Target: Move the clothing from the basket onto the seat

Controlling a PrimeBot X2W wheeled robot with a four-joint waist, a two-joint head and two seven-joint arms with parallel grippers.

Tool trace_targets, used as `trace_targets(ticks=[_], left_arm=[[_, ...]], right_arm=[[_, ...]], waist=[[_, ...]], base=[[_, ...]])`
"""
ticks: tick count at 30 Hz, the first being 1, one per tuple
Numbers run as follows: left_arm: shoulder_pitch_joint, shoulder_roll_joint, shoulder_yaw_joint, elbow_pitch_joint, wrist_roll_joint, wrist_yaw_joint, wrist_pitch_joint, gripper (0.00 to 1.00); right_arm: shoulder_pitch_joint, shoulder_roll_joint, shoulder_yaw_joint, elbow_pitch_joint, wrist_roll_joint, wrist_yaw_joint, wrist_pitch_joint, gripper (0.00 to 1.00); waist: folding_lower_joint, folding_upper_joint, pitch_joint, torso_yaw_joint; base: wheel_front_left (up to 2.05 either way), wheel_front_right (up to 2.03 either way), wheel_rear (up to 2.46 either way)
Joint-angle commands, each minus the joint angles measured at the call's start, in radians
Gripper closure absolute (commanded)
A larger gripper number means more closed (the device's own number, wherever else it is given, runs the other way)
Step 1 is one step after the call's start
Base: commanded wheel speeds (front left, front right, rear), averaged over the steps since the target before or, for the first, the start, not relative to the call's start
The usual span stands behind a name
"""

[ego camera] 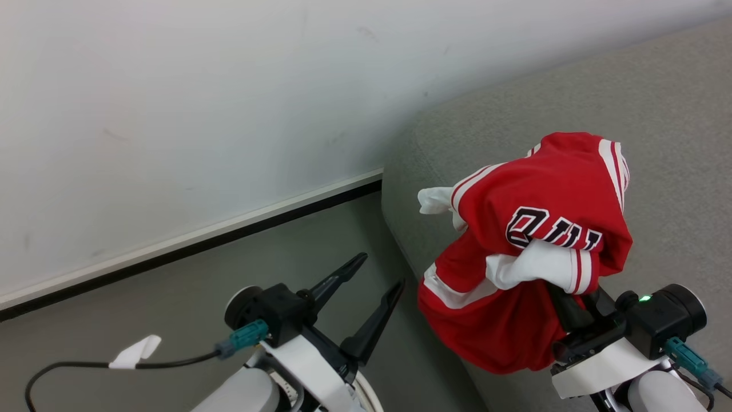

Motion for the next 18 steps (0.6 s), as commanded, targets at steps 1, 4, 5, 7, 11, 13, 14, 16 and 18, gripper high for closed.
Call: trace_targets(ticks=[1, 4, 5, 7, 11, 13, 14, 16, 18], left_arm=[[0.011, 0.001, 0.003, 0.004, 0.018, -0.004, -0.001, 0.0], [0.012, -0.004, 0.004, 0.008, 0.023, -0.008, -0.001, 0.0], [0.011, -0.004, 0.003, 0.008, 0.025, -0.01, -0.001, 0.0], [0.009, -0.004, 0.005, 0.008, 0.024, -0.011, -0.001, 0.0], [-0.004, -0.004, -0.001, 0.009, 0.034, -0.017, -0.001, 0.0], [-0.01, 0.001, -0.001, 0.009, 0.041, -0.017, -0.001, 0.0], [-0.013, 0.004, -0.001, 0.006, 0.044, -0.017, -0.001, 0.0], [-0.021, 0.013, 0.0, -0.003, 0.049, -0.015, 0.002, 0.0], [-0.03, 0.026, 0.001, -0.015, 0.057, -0.014, 0.009, 0.0]], right_arm=[[0.011, 0.001, -0.005, -0.007, 0.003, -0.003, -0.003, 1.0], [0.013, 0.006, -0.013, -0.015, 0.003, -0.003, -0.003, 1.0], [0.016, 0.006, -0.015, -0.017, 0.002, -0.003, -0.003, 1.0], [0.02, 0.007, -0.02, -0.021, 0.0, -0.003, -0.003, 1.0], [0.03, 0.013, -0.041, -0.033, -0.004, -0.003, -0.003, 1.0], [0.03, 0.017, -0.047, -0.04, -0.004, -0.003, -0.003, 1.0], [0.025, 0.018, -0.048, -0.043, -0.002, -0.003, -0.003, 1.0], [-0.002, 0.017, -0.053, -0.047, 0.006, -0.003, -0.003, 1.0], [-0.032, 0.012, -0.065, -0.053, 0.015, -0.003, -0.003, 1.0]], waist=[[0.0, 0.0, 0.013, -0.031], [0.0, 0.0, 0.022, -0.057], [0.0, 0.0, 0.023, -0.064], [0.0, 0.0, 0.027, -0.076], [0.0, 0.0, 0.041, -0.081], [0.0, 0.0, 0.05, -0.083], [0.0, 0.0, 0.057, -0.084], [0.0, 0.0, 0.075, -0.086], [0.0, 0.0, 0.101, -0.083]], base=[[0.0, 0.0, 0.0], [0.0, 0.0, 0.0], [0.0, 0.0, 0.0], [0.0, 0.0, 0.0], [0.0, 0.0, 0.0], [0.0, 0.0, 0.0], [0.0, 0.0, 0.0], [0.0, 0.0, 0.0], [0.0, 0.0, 0.0]])
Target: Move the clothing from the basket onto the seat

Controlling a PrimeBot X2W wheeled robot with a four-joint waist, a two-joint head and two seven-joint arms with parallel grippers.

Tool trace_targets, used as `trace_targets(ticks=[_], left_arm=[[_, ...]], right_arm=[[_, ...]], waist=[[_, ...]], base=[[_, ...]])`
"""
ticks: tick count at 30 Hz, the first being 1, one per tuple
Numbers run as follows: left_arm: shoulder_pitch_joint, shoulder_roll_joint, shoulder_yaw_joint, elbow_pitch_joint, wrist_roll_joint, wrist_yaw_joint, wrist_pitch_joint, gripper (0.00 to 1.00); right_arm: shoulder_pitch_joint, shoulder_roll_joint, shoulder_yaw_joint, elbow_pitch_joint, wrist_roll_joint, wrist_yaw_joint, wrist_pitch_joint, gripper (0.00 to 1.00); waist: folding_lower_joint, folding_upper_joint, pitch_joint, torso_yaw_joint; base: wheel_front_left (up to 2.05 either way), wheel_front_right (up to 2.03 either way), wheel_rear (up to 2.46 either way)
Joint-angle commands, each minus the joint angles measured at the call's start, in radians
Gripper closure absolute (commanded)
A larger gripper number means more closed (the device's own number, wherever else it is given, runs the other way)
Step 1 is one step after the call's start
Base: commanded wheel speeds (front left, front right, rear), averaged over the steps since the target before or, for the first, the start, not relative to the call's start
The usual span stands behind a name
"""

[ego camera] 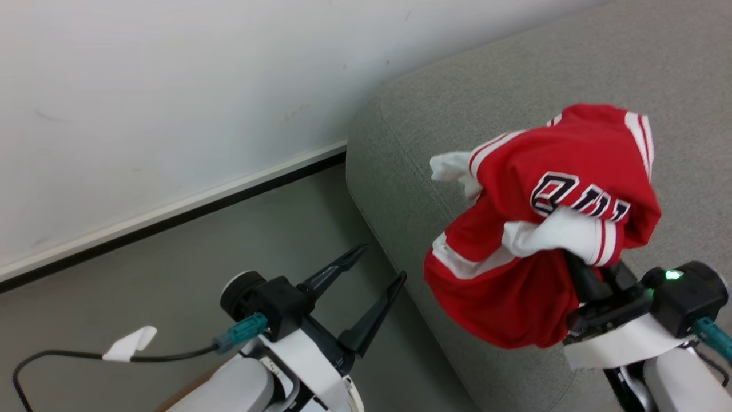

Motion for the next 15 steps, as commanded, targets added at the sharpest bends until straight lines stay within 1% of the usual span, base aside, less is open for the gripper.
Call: trace_targets(ticks=[1, 4, 9, 12, 15], left_arm=[[-0.015, 0.013, 0.002, -0.007, 0.01, 0.001, 0.005, 0.0], [-0.037, 0.035, 0.003, -0.039, 0.019, -0.001, 0.031, 0.0], [-0.086, 0.1, 0.014, -0.12, 0.038, -0.007, 0.089, 0.0], [-0.114, 0.147, 0.027, -0.176, 0.043, -0.009, 0.122, 0.0], [-0.133, 0.183, 0.037, -0.222, 0.048, -0.012, 0.148, 0.0]], right_arm=[[-0.03, -0.007, -0.014, -0.01, 0.017, -0.003, -0.003, 1.0], [-0.085, -0.017, -0.056, -0.032, 0.026, -0.003, -0.003, 1.0], [-0.181, -0.031, -0.153, -0.073, 0.032, -0.003, -0.003, 1.0], [-0.246, -0.046, -0.214, -0.074, 0.039, -0.003, -0.003, 1.0], [-0.299, -0.08, -0.266, -0.051, 0.021, -0.003, -0.003, 1.0]], waist=[[0.0, -0.0001, 0.032, 0.007], [0.0, -0.0001, 0.097, 0.031], [0.0, -0.0001, 0.241, 0.077], [0.0, -0.0001, 0.333, 0.106], [0.0, -0.0001, 0.407, 0.135]], base=[[0.0, 0.0, 0.0], [0.0, 0.0, 0.0], [0.0, 0.0, 0.0], [0.0, 0.0, 0.0], [0.0, 0.0, 0.0]])
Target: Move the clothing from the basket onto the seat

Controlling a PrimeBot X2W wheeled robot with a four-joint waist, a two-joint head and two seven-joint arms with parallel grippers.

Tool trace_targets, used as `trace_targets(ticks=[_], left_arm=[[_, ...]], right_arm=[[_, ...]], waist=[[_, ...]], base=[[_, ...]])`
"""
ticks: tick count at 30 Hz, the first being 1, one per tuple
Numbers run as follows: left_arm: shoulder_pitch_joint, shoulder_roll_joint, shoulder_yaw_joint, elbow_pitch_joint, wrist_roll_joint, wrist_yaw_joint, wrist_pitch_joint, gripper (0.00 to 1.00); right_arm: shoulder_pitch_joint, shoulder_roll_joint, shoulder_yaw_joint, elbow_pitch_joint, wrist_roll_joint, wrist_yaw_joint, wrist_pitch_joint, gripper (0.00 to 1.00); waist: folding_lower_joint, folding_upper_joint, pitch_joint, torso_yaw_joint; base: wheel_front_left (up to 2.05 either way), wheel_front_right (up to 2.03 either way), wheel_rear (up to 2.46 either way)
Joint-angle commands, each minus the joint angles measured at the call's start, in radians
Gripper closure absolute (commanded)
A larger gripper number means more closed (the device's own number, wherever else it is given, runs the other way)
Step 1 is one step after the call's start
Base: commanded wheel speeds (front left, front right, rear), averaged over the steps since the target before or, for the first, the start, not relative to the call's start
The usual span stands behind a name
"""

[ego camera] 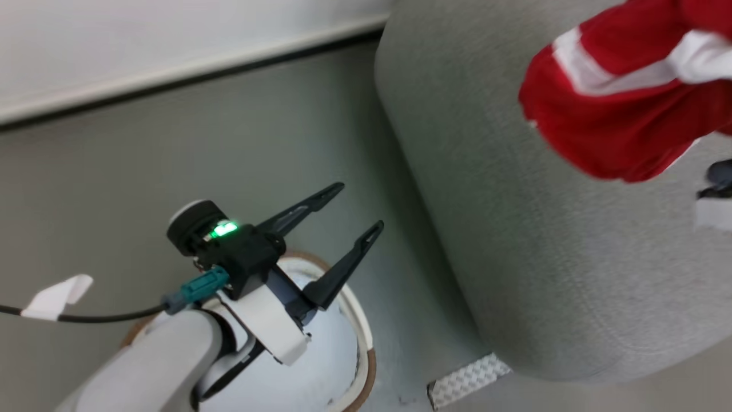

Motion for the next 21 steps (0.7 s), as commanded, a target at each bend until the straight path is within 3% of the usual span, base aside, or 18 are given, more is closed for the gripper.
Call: trace_targets(ticks=[1, 8, 13, 18, 21], left_arm=[[-0.013, 0.016, 0.008, -0.016, 0.006, -0.002, 0.007, 0.0], [-0.031, 0.078, 0.035, -0.072, 0.014, 0.006, 0.023, 0.0], [-0.037, 0.092, 0.056, -0.087, 0.004, 0.015, 0.011, 0.0], [-0.036, 0.115, 0.078, -0.09, -0.002, 0.023, -0.002, 0.0], [-0.031, 0.122, 0.083, -0.086, -0.007, 0.026, -0.011, 0.0]], right_arm=[[-0.033, -0.018, -0.019, 0.01, -0.01, -0.003, -0.003, 1.0], [-0.156, -0.123, -0.137, 0.138, 0.026, -0.003, -0.003, 1.0], [-0.228, -0.188, -0.224, 0.272, 0.021, -0.003, 0.013, 1.0], [-0.303, -0.241, -0.237, 0.426, 0.019, -0.003, 0.086, 1.0], [-0.336, -0.237, -0.217, 0.521, 0.033, -0.003, 0.178, 1.0]], waist=[[-0.0002, 0.0, 0.12, 0.064], [-0.0002, 0.0, 0.223, 0.118], [-0.0002, 0.0, 0.262, 0.16], [-0.0002, 0.0, 0.295, 0.187], [-0.0002, 0.0, 0.299, 0.194]], base=[[0.0, 0.0, 0.0], [0.0, 0.0, 0.0], [0.0, 0.0, 0.0], [0.0, 0.0, 0.0], [0.0, 0.0, 0.0]])
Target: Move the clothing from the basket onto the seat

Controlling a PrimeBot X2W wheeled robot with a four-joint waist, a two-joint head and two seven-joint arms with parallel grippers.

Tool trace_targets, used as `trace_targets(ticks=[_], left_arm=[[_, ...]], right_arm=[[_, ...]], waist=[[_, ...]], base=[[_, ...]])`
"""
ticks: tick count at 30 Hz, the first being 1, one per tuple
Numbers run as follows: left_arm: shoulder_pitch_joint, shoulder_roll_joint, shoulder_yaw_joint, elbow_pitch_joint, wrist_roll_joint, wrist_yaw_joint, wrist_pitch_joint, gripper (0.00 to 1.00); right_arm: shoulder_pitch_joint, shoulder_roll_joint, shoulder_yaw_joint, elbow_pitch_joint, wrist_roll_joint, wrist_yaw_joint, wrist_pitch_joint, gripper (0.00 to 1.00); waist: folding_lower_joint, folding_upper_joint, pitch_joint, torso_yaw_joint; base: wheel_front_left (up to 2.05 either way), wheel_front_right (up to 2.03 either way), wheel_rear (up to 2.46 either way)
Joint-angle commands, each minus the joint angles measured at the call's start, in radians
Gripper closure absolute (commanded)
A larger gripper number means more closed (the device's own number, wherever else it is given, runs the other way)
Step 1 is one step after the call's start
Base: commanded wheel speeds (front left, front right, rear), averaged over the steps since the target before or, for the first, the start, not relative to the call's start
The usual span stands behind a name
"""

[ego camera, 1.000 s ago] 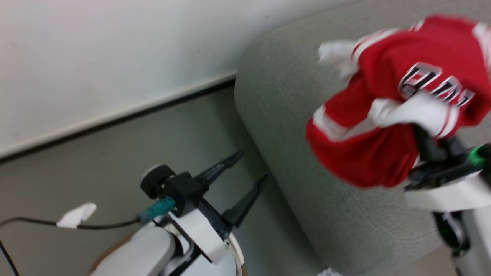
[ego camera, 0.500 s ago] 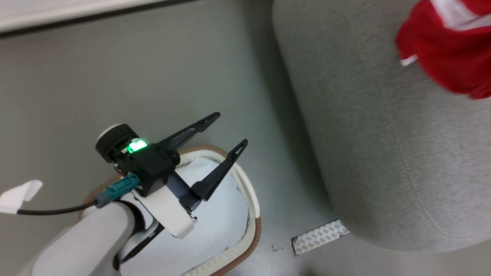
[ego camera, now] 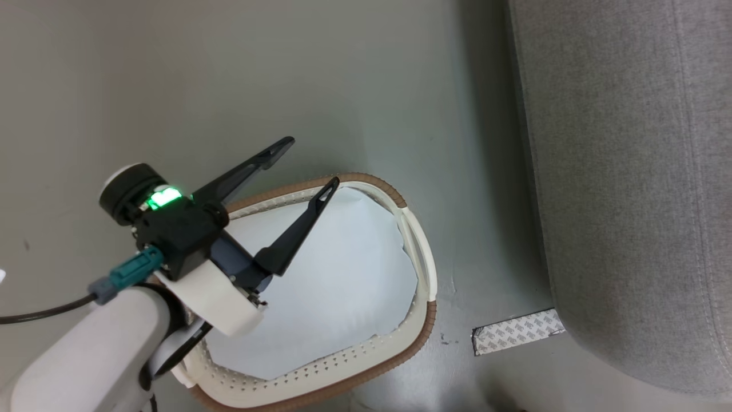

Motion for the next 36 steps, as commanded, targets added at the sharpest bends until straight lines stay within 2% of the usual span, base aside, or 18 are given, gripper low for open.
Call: trace_targets(ticks=[1, 3, 4, 5, 6, 14, 23, 28, 36], left_arm=[[0.003, 0.007, 0.005, 0.004, -0.008, 0.001, -0.01, 0.0], [0.009, 0.006, 0.008, 0.01, -0.013, 0.008, -0.017, 0.0], [0.013, 0.005, 0.01, 0.014, -0.016, 0.01, -0.021, 0.0], [0.015, 0.004, 0.01, 0.016, -0.018, 0.01, -0.023, 0.0], [0.017, 0.002, 0.01, 0.02, -0.021, 0.012, -0.029, 0.0], [0.04, -0.021, 0.004, 0.06, -0.037, 0.019, -0.061, 0.0], [0.107, -0.075, 0.005, 0.169, -0.081, 0.033, -0.116, 0.0], [0.158, -0.11, 0.037, 0.227, -0.113, 0.06, -0.138, 0.0], [0.243, -0.153, 0.144, 0.278, -0.165, 0.102, -0.151, 0.0]], right_arm=[[-0.018, 0.012, 0.014, 0.036, 0.015, -0.003, 0.051, 1.0], [-0.029, 0.023, 0.044, 0.083, 0.024, -0.003, 0.144, 1.0], [-0.035, 0.028, 0.06, 0.102, 0.027, -0.003, 0.188, 0.91], [-0.042, 0.029, 0.072, 0.111, 0.026, -0.003, 0.216, 0.51], [-0.047, 0.027, 0.089, 0.114, 0.023, -0.003, 0.23, 0.0], [-0.024, -0.005, 0.164, 0.13, 0.024, -0.003, 0.28, 0.0], [0.084, -0.052, 0.255, 0.108, 0.011, -0.003, 0.377, 0.0], [0.152, -0.099, 0.314, 0.0, 0.036, -0.003, 0.352, 0.0], [0.276, -0.111, 0.334, -0.241, 0.102, -0.003, 0.323, 0.0]], waist=[[-0.0003, 0.0, 0.002, 0.006], [-0.0003, 0.0, -0.005, 0.004], [-0.0003, 0.0, -0.01, 0.002], [-0.0003, 0.0, -0.015, 0.001], [-0.0003, 0.0, -0.022, 0.0], [-0.0003, 0.0, -0.111, -0.004], [-0.0003, 0.0, -0.328, -0.007], [-0.0003, 0.0, -0.466, 0.002], [-0.0003, 0.0, -0.631, 0.041]], base=[[0.0, 0.0, 0.0], [0.0, 0.0, 0.0], [0.0, 0.0, 0.0], [0.0, 0.0, 0.0], [0.0, 0.0, 0.0], [0.0, 0.0, 0.0], [0.0, 0.0, 0.0], [0.0, 0.0, 0.0], [0.0, 0.0, 0.0]])
